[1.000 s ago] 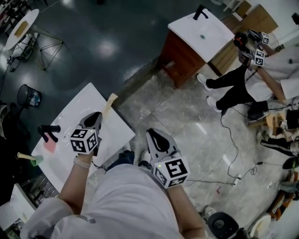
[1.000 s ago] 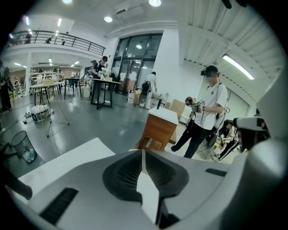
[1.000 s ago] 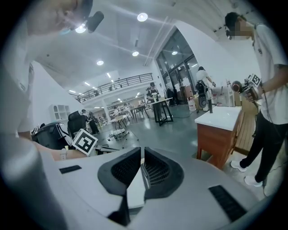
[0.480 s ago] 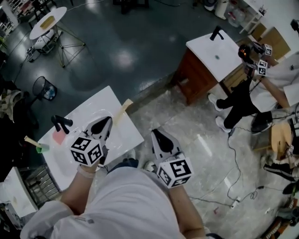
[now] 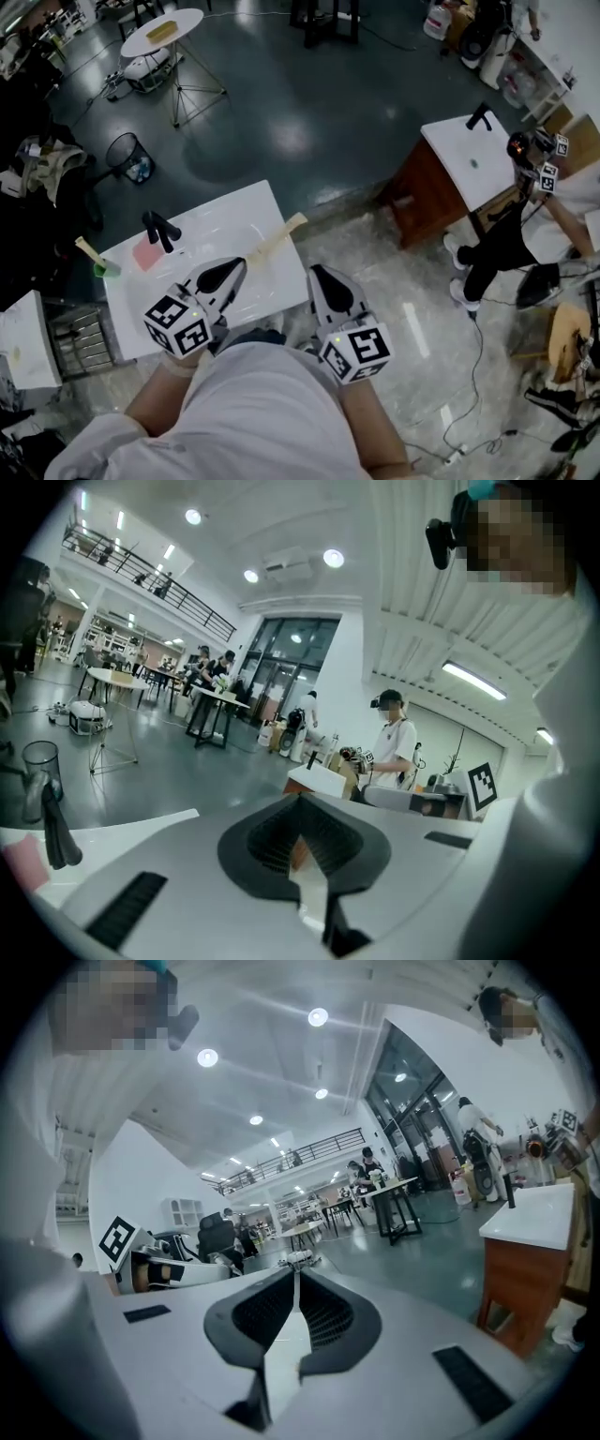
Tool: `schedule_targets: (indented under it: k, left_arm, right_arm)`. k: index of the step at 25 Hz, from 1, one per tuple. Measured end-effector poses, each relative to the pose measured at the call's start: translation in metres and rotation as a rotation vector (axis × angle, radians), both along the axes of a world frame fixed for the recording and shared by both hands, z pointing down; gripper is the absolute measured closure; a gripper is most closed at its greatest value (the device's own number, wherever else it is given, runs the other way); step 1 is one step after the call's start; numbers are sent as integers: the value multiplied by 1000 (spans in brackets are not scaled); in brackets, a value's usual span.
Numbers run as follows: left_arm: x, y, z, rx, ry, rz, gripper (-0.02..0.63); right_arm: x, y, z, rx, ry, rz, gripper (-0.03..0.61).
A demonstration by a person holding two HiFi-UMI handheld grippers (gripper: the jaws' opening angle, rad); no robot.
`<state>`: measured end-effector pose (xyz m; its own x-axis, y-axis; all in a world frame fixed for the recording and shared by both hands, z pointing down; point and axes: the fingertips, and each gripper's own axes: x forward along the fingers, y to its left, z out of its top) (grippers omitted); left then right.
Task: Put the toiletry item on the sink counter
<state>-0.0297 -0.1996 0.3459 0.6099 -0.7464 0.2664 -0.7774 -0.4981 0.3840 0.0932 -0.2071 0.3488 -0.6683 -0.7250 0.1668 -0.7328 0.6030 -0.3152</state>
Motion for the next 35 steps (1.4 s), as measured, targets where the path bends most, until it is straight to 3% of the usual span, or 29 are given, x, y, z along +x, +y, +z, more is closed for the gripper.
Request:
schedule_targets:
  k: [7, 17, 35]
  left_arm:
    - [-38, 21, -4, 45, 49, -83, 598]
    - [-77, 43, -4, 49, 109, -207, 598]
    - [-92, 52, 10, 37, 89, -268, 598]
  right_arm:
    - [-48, 3, 7, 15, -24, -143, 549]
    - [-98, 11, 8, 16, -35, -293, 549]
    - [-122, 16, 18, 9, -21, -384, 549]
